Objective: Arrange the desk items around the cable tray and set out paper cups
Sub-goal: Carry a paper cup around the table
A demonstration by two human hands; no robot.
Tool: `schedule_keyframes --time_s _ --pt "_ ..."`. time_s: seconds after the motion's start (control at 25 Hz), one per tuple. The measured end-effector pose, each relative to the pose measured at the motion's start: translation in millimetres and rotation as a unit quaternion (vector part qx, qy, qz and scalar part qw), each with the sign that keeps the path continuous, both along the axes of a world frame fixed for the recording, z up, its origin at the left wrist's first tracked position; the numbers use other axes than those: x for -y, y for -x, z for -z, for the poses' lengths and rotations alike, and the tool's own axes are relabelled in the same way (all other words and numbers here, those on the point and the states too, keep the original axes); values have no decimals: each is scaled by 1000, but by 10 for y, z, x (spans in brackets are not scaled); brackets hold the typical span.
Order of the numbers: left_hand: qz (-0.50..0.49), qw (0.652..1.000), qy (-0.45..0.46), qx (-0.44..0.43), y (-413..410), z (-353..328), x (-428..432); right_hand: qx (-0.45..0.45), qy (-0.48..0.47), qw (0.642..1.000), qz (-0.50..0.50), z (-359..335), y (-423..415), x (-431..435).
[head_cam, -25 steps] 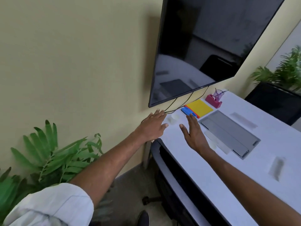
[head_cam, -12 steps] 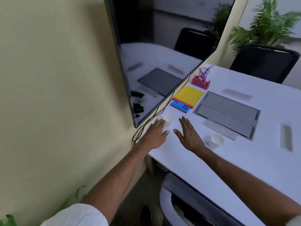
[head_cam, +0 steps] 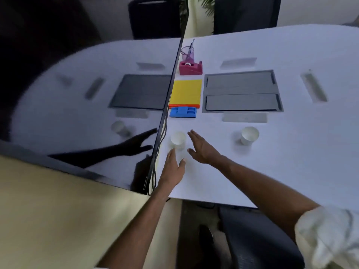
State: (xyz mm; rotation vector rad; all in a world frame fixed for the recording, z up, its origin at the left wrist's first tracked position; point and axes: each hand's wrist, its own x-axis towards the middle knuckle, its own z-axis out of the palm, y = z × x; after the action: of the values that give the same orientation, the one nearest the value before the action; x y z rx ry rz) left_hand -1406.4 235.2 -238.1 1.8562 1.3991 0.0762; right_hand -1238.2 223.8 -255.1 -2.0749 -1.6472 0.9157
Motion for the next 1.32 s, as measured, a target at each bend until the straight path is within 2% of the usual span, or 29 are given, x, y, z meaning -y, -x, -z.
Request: schedule_keyframes --time_s 0.16,0.44,0.72,0.92,1.04,1.2,1.32 --pt "-92 994 45 33 -45 280 -141 -29 20 999 10 245 37 -269" --pt "-204 967 44 147 -282 593 -516 -85 29 995 52 511 -13 -678" --pt "-236 945 27 226 -412 780 -434 -118 19 990 78 603 -17 -625" --pt "-211 941 18 265 -605 466 -191 -81 7 994 75 182 -302 -315" --pt "-173 941 -7 290 -861 157 -31 -64 -51 991 108 -250 -545 16" --pt "-87 946 -18 310 -1267 -325 311 -51 -135 975 170 -882 -969 643" --pt "-7 944 -33 328 -1558 -741 637 -96 -176 955 217 -1326 -1299 1223"
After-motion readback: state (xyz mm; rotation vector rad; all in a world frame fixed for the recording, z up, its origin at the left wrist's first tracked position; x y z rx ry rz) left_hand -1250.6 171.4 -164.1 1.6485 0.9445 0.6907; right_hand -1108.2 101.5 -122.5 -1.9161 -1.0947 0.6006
